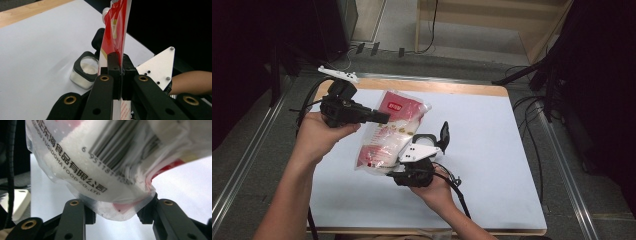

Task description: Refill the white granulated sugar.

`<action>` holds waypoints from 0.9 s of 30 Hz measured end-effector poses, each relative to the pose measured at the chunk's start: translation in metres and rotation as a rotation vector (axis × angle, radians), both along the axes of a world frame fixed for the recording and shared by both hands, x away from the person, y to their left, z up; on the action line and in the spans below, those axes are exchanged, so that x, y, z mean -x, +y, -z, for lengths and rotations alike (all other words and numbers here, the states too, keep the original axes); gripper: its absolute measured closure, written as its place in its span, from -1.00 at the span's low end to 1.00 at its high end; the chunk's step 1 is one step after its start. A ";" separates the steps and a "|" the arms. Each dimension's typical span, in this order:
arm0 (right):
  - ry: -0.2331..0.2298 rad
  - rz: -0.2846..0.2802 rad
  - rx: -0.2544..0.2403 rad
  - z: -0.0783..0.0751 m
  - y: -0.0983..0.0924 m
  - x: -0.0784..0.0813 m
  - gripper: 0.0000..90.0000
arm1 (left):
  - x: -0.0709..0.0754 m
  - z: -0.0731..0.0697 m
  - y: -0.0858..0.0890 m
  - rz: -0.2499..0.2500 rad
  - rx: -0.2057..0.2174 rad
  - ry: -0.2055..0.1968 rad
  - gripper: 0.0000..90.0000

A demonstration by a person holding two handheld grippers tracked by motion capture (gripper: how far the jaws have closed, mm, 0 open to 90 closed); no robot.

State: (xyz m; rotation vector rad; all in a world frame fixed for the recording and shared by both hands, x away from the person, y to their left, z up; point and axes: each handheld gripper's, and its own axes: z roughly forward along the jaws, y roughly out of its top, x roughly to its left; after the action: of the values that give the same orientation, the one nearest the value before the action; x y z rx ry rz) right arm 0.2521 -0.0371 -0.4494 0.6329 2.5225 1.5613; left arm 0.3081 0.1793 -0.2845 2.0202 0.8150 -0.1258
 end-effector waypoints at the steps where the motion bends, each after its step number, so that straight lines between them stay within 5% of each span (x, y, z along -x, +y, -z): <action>1: 0.005 -0.007 -0.007 0.000 -0.001 -0.002 0.30 | 0.000 0.000 0.000 0.002 0.005 -0.006 1.00; 10: 0.043 -0.046 0.052 -0.006 0.002 -0.005 0.21 | 0.003 -0.006 0.002 0.016 0.066 -0.017 1.00; 15: 0.100 -0.060 0.054 -0.001 0.002 -0.008 0.21 | 0.005 -0.012 0.011 -0.013 0.067 -0.046 1.00; 21: 0.112 -0.074 0.049 -0.002 0.000 -0.009 0.21 | 0.000 -0.011 0.029 -0.110 0.020 -0.090 1.00; 27: 0.133 -0.110 0.057 -0.005 -0.003 -0.010 0.21 | -0.016 0.007 0.039 -0.171 -0.026 -0.070 1.00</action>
State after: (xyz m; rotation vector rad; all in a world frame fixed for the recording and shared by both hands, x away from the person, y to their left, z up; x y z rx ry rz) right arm 0.2623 -0.0402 -0.4440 0.6213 2.7324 1.5220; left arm 0.3237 0.2186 -0.2920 1.9576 0.9449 0.0530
